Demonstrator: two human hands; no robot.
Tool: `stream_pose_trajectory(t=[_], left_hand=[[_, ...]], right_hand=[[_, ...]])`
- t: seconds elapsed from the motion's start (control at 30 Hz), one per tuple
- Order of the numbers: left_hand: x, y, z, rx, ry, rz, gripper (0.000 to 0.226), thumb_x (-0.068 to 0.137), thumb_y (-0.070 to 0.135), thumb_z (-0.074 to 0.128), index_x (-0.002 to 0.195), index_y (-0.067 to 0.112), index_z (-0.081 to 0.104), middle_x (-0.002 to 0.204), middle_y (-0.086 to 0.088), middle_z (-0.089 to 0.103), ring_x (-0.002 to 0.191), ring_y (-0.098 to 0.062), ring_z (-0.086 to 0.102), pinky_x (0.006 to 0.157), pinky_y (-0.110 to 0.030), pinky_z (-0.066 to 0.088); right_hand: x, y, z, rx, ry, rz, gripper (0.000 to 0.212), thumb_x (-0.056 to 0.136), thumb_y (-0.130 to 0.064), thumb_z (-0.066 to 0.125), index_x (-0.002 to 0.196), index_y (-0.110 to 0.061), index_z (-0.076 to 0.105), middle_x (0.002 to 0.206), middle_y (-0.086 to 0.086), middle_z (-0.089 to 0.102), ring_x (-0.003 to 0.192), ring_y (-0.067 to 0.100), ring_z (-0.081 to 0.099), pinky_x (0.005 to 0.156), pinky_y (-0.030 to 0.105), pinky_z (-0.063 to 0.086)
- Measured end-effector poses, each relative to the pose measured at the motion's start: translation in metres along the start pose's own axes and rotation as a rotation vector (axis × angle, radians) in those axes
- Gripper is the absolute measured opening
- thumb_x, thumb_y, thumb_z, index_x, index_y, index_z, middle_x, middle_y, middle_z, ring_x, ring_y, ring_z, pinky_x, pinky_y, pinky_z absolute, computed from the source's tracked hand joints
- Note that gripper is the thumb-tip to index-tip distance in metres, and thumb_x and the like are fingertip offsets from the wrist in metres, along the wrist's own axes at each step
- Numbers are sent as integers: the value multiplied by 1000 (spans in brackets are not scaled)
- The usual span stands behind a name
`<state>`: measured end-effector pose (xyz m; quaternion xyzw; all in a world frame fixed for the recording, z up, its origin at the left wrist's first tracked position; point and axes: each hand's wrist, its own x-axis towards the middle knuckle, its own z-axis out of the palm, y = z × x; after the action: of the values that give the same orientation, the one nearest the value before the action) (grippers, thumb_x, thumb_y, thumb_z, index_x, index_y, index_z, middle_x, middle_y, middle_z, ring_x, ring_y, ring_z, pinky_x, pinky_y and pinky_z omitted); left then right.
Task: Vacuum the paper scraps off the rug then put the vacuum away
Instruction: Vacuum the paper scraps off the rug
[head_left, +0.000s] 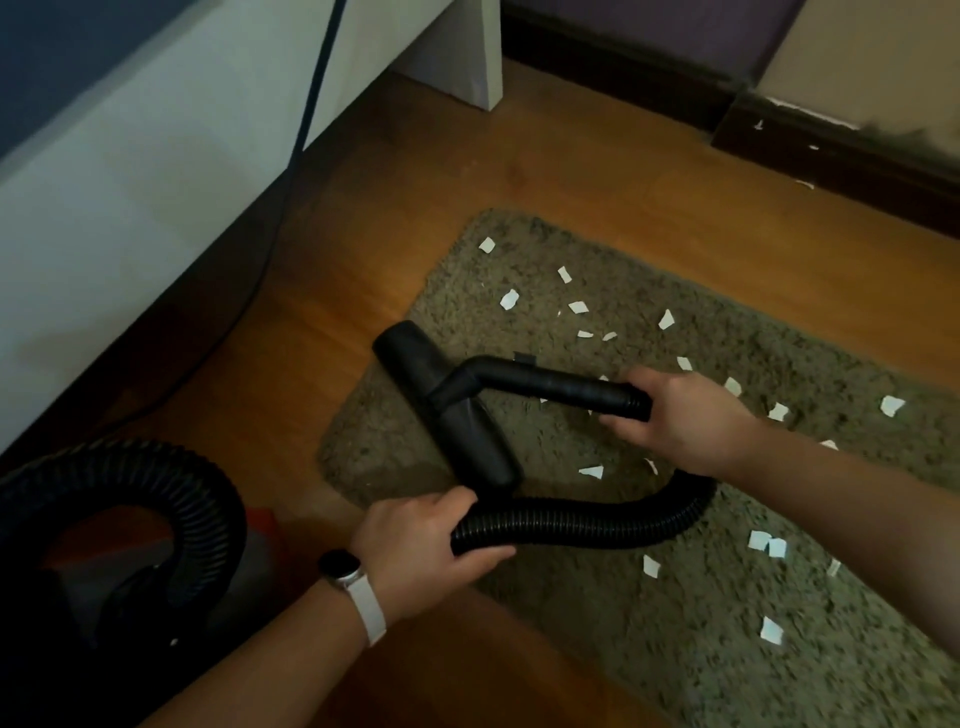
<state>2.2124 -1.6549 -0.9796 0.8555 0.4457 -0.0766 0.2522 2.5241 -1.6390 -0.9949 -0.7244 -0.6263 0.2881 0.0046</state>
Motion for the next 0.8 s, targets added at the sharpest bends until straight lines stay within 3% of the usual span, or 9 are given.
stream_pose_trajectory(t=[0.1,0.2,0.27,0.37,0.53,0.67,0.8], left_hand=[[1,1,1,-25,-14,-25,52,81,78,40,112,37,51,82,19,49,75,1,51,56,-8,31],[7,6,4,-36,25,-13,66,74,85,25,111,37,51,79,20,48,73,1,52,56,-9,35],[14,11,7,-50,34,-18,71,72,86,20,113,36,51,84,19,51,77,0,55,63,-16,45],[22,15,9,-70,33,-18,73,72,86,22,115,35,52,91,18,58,83,-3,60,72,-27,53],[19,12,5,-55,8,-4,79,70,91,20,116,36,52,94,17,59,85,-1,59,73,-26,53],[15,13,3,-51,-34,-20,61,80,82,35,117,36,51,92,20,54,85,1,56,73,-21,49],[13,17,5,-41,-59,-37,52,82,77,42,115,38,50,88,20,52,83,1,54,73,-20,47]], right_hand=[[-3,9,-1,33,57,60,30,90,-52,62,108,-29,56,71,-5,61,62,14,61,57,34,52],[-5,25,-5,126,100,183,25,93,-49,61,107,-30,51,71,-1,61,59,16,60,49,30,44],[-5,34,-10,180,118,236,25,94,-48,60,109,-33,49,73,0,63,60,17,62,49,29,44],[-3,39,-14,198,112,237,24,94,-49,61,109,-33,50,74,0,64,61,18,63,51,31,50],[4,31,-12,169,111,173,24,92,-49,62,105,-30,54,70,-1,62,61,16,61,50,30,44],[9,24,-10,98,97,100,25,91,-49,62,106,-31,56,69,-3,61,60,14,61,52,31,47],[4,33,-7,108,63,147,25,91,-48,63,106,-29,56,71,-2,62,62,15,61,53,31,48]])
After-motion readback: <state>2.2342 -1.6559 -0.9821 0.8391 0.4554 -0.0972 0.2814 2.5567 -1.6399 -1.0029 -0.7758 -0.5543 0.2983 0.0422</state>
